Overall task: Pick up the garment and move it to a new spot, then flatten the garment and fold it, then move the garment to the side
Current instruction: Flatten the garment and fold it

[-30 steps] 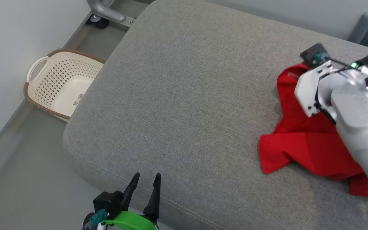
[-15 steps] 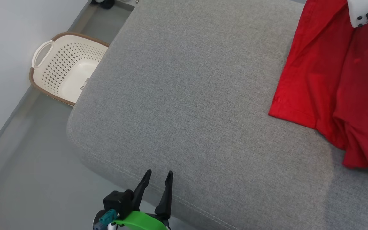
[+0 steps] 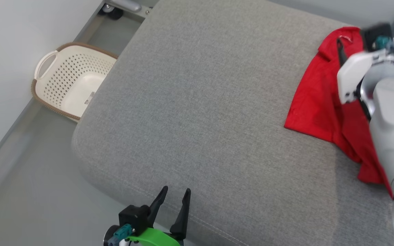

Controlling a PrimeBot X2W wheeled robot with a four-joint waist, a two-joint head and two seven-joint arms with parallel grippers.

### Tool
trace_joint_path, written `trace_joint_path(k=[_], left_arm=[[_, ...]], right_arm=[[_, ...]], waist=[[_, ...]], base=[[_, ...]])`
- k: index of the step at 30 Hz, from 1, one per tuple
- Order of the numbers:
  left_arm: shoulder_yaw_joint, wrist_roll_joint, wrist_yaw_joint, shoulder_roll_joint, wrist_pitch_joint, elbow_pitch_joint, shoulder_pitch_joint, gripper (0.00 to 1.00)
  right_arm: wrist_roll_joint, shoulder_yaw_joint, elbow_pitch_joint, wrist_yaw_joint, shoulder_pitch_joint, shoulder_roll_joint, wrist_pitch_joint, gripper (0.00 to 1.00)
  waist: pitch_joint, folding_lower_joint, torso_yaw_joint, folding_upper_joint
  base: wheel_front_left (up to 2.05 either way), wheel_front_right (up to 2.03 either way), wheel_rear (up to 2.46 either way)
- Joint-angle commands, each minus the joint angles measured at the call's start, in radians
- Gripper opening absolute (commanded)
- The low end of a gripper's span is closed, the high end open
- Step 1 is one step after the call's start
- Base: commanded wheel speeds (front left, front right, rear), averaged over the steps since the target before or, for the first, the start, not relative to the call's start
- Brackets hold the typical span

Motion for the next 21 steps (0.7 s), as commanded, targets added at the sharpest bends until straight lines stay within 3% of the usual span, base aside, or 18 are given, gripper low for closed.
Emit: trace_joint_path(k=[1, 9, 21], left_arm=[[0.005, 0.017, -0.015, 0.002, 0.0, 0.024, -0.018, 1.0], [0.064, 0.057, -0.034, 0.002, 0.0, 0.04, -0.046, 1.0], [0.113, 0.112, -0.064, 0.002, 0.0, 0.057, -0.12, 1.0]], right_arm=[[0.038, -0.01, 0.014, -0.002, 0.058, 0.023, -0.052, 1.0], [0.171, 0.005, -0.02, -0.002, 0.21, 0.085, -0.11, 1.0], [0.389, 0.048, -0.431, -0.002, 0.58, 0.07, -0.11, 1.0]], waist=[[-0.059, -0.0001, -0.04, 0.0], [-0.109, -0.0001, -0.223, 0.0], [-0.139, -0.0001, -0.481, 0.0]], base=[[0.0, 0.0, 0.0], [0.0, 0.0, 0.0], [0.0, 0.0, 0.0]])
